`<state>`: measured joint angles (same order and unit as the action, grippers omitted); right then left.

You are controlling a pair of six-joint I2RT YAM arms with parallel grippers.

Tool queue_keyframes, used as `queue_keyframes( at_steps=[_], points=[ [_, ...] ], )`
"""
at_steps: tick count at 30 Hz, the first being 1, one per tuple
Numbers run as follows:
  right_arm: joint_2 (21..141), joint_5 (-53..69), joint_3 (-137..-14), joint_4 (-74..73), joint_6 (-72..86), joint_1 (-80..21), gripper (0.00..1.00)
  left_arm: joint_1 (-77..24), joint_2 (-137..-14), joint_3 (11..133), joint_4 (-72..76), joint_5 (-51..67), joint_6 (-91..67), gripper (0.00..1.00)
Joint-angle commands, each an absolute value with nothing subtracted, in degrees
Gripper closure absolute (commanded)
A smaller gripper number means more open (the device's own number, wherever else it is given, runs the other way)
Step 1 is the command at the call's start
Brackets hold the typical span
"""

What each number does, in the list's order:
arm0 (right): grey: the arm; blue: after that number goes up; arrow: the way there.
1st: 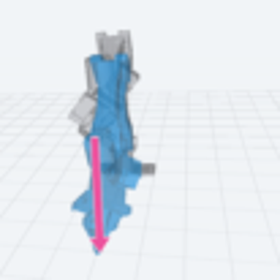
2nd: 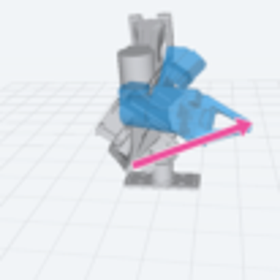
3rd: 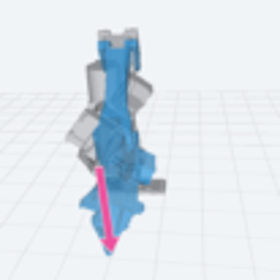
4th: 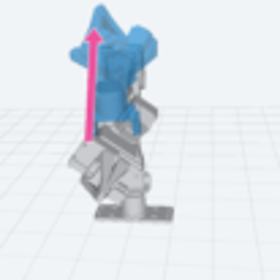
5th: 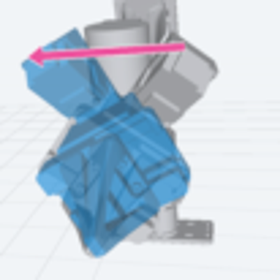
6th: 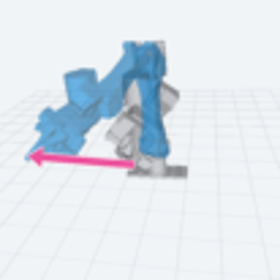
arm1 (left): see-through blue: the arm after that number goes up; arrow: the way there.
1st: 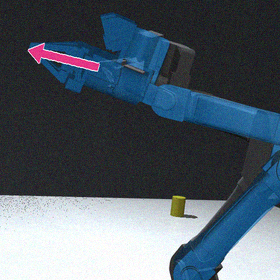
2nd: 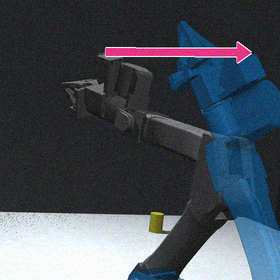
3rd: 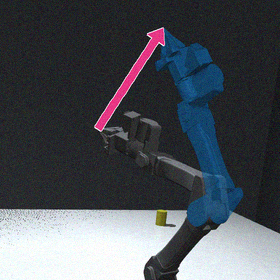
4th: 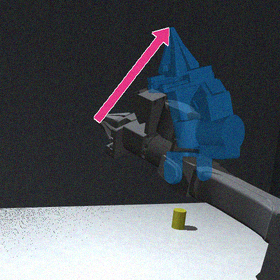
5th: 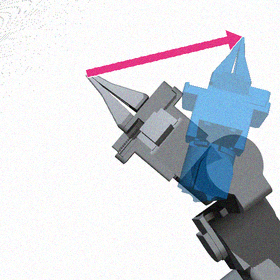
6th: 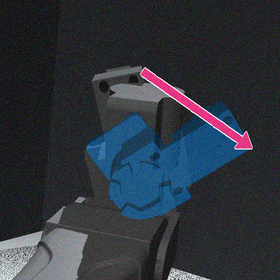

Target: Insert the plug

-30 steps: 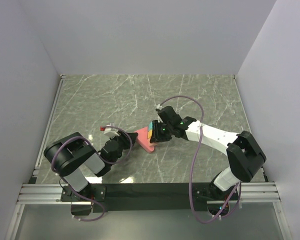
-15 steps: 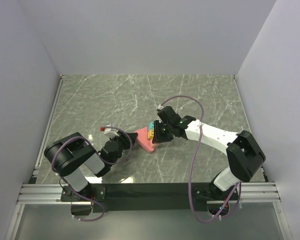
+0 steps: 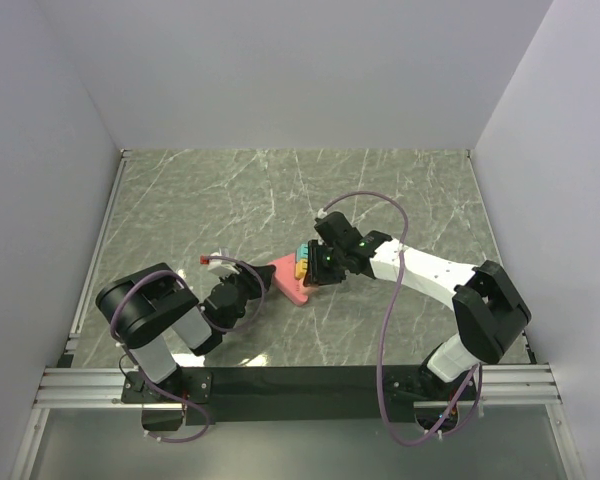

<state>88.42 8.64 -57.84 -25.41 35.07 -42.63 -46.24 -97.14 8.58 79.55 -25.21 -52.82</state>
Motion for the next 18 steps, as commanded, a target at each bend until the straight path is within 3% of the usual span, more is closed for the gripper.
queue_keyframes(
  at_steps=[1, 18],
  points=[
    [86.4, 7.7, -61.3, -25.0, 35.9, -43.2, 1.0, -46.8, -98.4, 7.3, 78.6, -26.9, -49.0, 1.0],
    [88.8, 7.9, -61.5, -24.7, 37.2, -44.0, 1.0, -47.3, -97.3, 6.7, 78.0, -28.1, -49.0, 1.0]
  ],
)
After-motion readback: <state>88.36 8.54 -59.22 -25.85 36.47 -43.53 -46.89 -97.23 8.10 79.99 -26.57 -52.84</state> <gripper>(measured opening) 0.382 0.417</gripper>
